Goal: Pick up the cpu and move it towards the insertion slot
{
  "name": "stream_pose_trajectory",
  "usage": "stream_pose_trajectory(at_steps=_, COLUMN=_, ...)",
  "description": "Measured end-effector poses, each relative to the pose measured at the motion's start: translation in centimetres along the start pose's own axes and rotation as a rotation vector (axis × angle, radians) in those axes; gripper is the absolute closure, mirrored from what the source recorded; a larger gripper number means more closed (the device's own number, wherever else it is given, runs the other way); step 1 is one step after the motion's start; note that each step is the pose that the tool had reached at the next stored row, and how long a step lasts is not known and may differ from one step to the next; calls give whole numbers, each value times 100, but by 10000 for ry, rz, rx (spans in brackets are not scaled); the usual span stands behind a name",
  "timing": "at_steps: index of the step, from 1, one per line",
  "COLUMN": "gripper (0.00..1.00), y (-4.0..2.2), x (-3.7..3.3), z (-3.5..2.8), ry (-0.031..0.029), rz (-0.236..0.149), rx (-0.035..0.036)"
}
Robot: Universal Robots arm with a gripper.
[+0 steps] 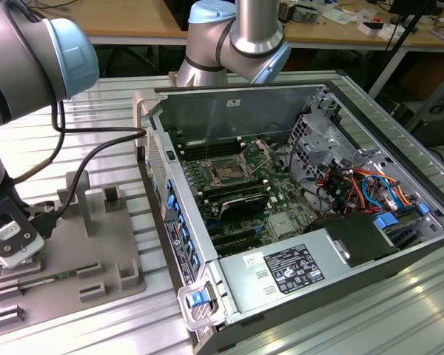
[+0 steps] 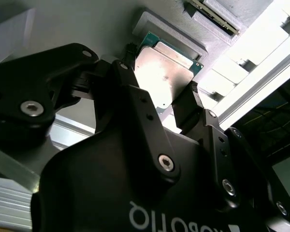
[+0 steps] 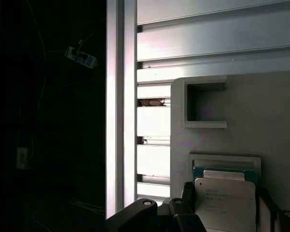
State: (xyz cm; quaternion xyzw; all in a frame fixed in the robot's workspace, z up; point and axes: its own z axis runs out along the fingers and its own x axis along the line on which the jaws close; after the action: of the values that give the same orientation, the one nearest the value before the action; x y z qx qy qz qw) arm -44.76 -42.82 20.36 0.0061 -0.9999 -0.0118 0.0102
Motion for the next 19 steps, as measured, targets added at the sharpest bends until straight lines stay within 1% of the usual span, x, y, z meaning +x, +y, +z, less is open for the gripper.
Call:
stream_pose_trajectory(at_steps=7, gripper=45, y=1, x=1, z=-29, ry=2, rz=0, rx=0)
stream_pose_trajectory(at_steps=19, gripper=45, y=3, x=2, z=-112, ry=1, rz=0, rx=-3)
